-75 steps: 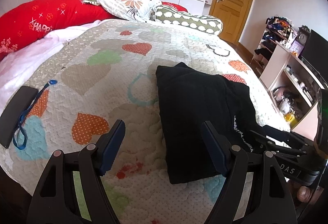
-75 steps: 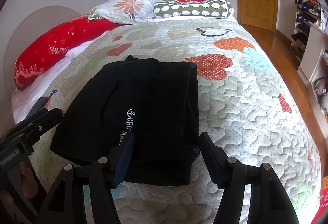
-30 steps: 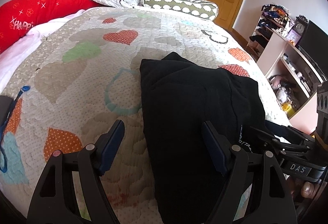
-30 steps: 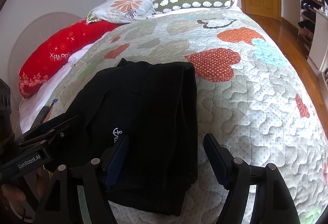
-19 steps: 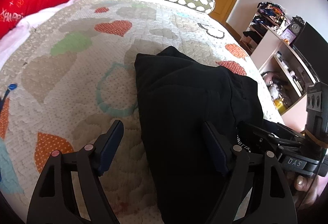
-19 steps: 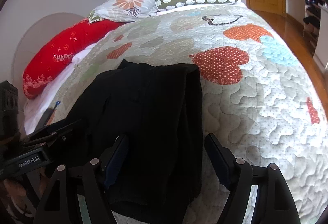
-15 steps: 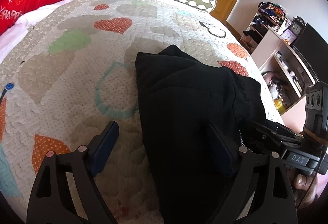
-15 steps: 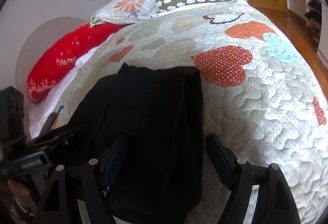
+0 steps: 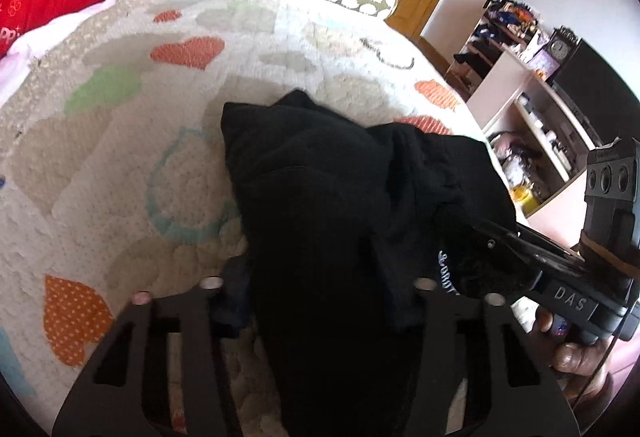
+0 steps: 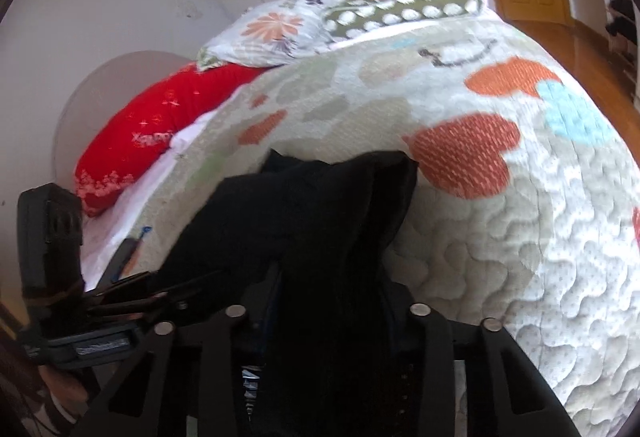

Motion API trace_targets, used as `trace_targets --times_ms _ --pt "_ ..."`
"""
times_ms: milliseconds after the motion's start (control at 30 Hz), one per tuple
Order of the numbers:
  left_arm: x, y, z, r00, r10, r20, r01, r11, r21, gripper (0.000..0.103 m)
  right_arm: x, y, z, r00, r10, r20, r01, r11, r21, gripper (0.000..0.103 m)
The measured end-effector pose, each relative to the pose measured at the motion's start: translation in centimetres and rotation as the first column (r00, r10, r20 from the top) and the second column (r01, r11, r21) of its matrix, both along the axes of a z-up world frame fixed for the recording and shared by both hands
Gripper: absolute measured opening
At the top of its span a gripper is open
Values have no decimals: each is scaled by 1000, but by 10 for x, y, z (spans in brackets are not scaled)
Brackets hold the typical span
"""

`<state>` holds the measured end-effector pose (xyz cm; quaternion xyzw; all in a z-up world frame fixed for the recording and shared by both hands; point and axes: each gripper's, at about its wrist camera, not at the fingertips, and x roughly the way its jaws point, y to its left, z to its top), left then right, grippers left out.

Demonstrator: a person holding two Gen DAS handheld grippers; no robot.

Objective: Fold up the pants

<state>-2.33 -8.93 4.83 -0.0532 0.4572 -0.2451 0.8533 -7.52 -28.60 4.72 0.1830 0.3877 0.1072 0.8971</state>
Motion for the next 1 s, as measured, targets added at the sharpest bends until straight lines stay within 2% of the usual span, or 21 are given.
trace_targets --times_ms 67,167,233,367,400,433,467,500,533,667,733,833,933,1000 --pt "4 2 12 1000 -17 9 17 1000 -24 38 2 4 12 1000 9 29 -9 1000 -21 34" --pt "14 4 32 997 -11 72 11 1000 2 38 14 5 26 998 4 61 -3 1000 -14 33" --pt "25 5 38 996 -1 86 0 1000 11 38 24 4 31 997 -6 74 7 1000 -8 33" --pt "59 8 22 997 53 55 -56 996 63 38 47 -1 31 992 -69 104 72 997 -27 32" --pt "67 8 12 997 65 32 -68 995 78 41 56 -2 26 992 -90 93 96 994 -53 32" --pt "75 9 -1 996 87 7 -87 990 108 53 63 -3 20 993 -97 61 101 992 -75 32" --pt "77 12 -7 994 108 6 -108 988 114 60 71 -5 13 995 -101 23 102 991 -87 32" --pt "76 16 -8 992 128 22 -129 986 109 70 73 -6 9 995 -100 7 100 991 -87 32" --pt "74 20 -8 990 134 32 -137 985 105 72 72 -7 8 995 -100 9 101 990 -95 32" --pt "62 31 1 985 165 59 -171 978 116 71 62 -5 22 993 -103 55 111 981 -157 32" --pt "54 30 7 981 175 88 -185 974 129 71 58 2 32 994 -74 74 85 983 -160 32" --pt "40 27 18 973 180 145 -200 970 140 71 58 22 41 995 -20 96 42 971 -235 32" --pt "32 23 20 970 172 170 -195 972 131 71 63 35 37 996 9 92 16 964 -267 32" --pt "30 14 12 974 149 171 -178 970 168 71 69 36 26 998 7 63 11 962 -272 32"
